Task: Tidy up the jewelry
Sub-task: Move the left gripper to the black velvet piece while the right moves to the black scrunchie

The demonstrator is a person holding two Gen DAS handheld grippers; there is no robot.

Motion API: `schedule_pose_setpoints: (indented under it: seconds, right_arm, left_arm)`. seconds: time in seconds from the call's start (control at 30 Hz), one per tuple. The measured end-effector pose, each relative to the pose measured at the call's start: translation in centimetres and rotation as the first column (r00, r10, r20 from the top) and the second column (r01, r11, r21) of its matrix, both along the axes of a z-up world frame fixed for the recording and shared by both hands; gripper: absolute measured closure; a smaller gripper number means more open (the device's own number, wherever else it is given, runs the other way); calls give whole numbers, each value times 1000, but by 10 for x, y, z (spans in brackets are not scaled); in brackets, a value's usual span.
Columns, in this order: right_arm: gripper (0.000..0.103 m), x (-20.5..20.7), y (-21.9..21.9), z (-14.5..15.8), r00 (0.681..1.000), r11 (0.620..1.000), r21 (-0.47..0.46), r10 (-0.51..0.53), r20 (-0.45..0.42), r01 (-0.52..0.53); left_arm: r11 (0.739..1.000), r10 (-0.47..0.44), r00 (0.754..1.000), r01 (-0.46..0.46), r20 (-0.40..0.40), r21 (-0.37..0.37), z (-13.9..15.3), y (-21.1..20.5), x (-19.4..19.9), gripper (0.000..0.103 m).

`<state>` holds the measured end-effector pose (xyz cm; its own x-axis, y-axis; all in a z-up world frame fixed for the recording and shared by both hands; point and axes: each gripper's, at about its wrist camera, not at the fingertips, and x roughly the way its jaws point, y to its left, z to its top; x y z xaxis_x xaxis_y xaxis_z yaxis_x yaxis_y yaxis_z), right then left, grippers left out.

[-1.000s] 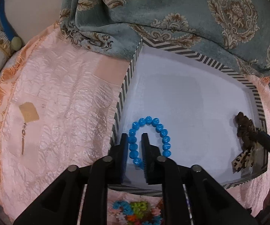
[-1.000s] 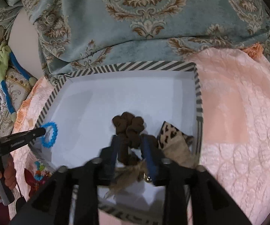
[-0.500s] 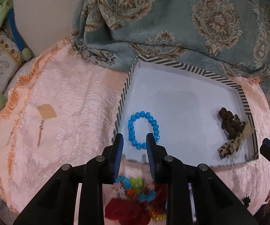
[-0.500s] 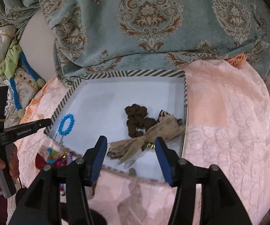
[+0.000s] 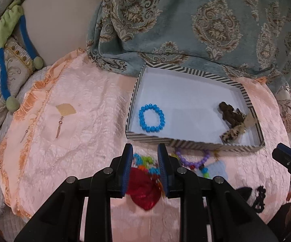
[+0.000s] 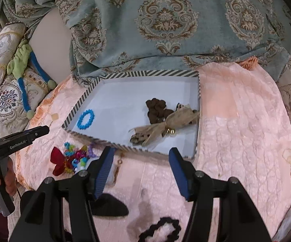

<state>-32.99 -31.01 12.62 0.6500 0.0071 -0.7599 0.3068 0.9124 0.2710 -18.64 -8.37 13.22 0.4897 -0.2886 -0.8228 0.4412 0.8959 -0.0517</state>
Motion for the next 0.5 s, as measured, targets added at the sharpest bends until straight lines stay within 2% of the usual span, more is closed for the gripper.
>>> schedule_pose_setpoints:
  seconds: [0.27, 0.43, 0.5]
  right_arm:
    - [42, -22, 13, 9, 1000, 1000, -11, 11, 4, -11]
    - [41, -37, 18, 14, 1000, 1000, -22, 20, 1, -20]
    - [40, -44, 19, 15, 1000, 1000, -24, 15, 1, -15]
  left_arm:
    - [1000, -30, 999, 30, 18, -9, 9, 9, -32, 94]
    - [998, -53, 999, 53, 3, -42, 13, 14, -46, 94]
    - [996, -69, 998, 69, -11, -54, 13, 16, -51, 91]
